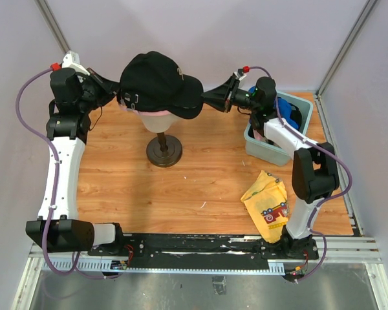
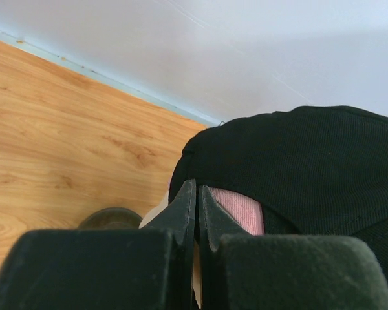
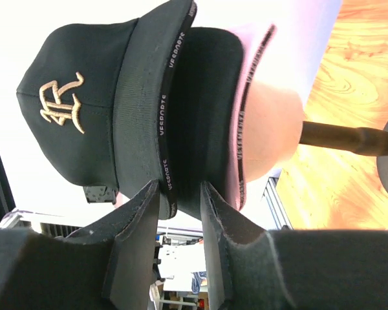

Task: Stack the hats
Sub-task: Stack the hat on the hat.

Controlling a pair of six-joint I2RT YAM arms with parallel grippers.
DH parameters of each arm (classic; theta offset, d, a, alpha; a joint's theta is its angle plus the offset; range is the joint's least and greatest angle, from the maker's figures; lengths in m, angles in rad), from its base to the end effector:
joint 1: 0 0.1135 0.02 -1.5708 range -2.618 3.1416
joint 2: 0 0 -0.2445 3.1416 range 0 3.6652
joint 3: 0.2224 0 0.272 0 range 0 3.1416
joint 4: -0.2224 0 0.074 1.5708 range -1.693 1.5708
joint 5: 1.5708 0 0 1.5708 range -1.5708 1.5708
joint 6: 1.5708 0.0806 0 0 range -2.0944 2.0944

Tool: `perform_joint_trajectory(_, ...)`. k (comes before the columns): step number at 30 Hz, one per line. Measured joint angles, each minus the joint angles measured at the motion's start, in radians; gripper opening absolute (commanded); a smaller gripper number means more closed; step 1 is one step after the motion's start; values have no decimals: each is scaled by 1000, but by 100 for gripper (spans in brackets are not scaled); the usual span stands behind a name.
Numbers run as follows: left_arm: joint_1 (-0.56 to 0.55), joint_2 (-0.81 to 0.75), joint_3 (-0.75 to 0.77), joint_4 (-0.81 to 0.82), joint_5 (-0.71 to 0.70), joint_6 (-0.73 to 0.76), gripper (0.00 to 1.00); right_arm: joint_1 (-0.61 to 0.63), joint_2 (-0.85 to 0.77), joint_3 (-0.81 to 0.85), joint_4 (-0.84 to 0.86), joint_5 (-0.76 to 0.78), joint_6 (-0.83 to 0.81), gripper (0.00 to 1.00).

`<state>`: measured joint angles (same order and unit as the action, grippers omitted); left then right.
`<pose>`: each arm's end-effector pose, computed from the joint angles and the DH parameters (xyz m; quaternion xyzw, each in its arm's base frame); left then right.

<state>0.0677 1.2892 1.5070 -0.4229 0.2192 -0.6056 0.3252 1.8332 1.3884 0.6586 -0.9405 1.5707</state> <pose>0.3480 0.0060 0.4332 -0.1896 0.7506 -0.2485 0.5821 0.4222 0.2111 0.3154 0.0398 0.6602 0.7296 0.1739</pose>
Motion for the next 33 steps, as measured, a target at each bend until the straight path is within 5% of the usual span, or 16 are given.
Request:
perform_joint_trajectory(13, -3, 0, 0, 0, -2, -1, 1, -16, 9, 30, -87, -14, -23, 33)
perform_joint_trajectory(22, -3, -10, -2, -8, -25, -14, 21, -18, -10, 97, -281, -12, -168, 34)
perform_joint_trajectory(33, -4, -22, -11, -26, -58, -38, 34, -19, -30, 134, -436, 10, -299, 34)
